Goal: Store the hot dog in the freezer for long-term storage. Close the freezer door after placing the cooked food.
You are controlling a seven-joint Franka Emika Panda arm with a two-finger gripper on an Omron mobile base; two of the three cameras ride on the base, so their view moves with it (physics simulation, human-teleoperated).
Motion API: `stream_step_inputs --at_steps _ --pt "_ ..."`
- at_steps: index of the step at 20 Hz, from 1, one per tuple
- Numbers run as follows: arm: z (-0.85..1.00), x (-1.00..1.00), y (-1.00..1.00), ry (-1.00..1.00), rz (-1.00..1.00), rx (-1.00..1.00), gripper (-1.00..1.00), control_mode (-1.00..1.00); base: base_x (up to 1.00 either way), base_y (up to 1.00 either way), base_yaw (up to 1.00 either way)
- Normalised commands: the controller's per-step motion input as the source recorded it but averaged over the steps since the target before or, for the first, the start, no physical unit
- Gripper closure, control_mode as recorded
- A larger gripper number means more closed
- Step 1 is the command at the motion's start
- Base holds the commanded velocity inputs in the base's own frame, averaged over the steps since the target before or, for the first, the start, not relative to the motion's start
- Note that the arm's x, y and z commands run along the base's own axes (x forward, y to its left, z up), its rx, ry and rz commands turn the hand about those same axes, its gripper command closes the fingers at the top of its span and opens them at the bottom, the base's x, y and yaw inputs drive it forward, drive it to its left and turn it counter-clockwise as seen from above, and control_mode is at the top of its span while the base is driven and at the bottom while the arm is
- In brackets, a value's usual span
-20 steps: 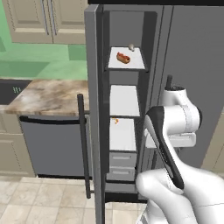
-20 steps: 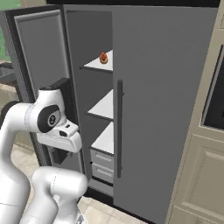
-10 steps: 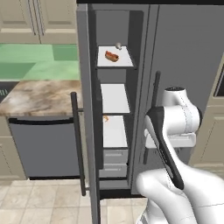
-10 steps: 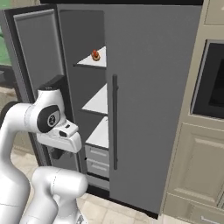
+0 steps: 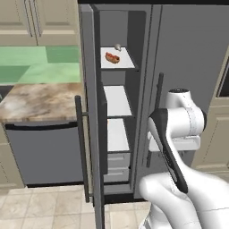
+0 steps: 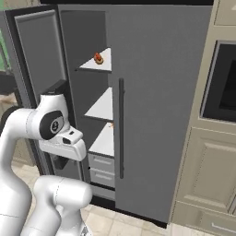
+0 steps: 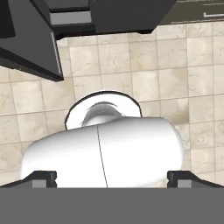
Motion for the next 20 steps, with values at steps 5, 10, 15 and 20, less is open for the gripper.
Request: stream_step_inputs --at_steps 5,10,15,20 --pt "0.0 0.0 0.0 0.0 0.0 0.0 -1.0 1.0 -0.22 0.33 -0.06" --pt "0.0 0.0 0.0 0.0 0.0 0.0 -1.0 1.0 -0.29 0.38 -0.05" --pt "0.0 0.0 0.0 0.0 0.0 0.0 -1.0 1.0 -0.35 0.43 -0.09" --pt "0.0 0.0 0.0 0.0 0.0 0.0 -1.0 1.0 -0.25 0.52 -0.09"
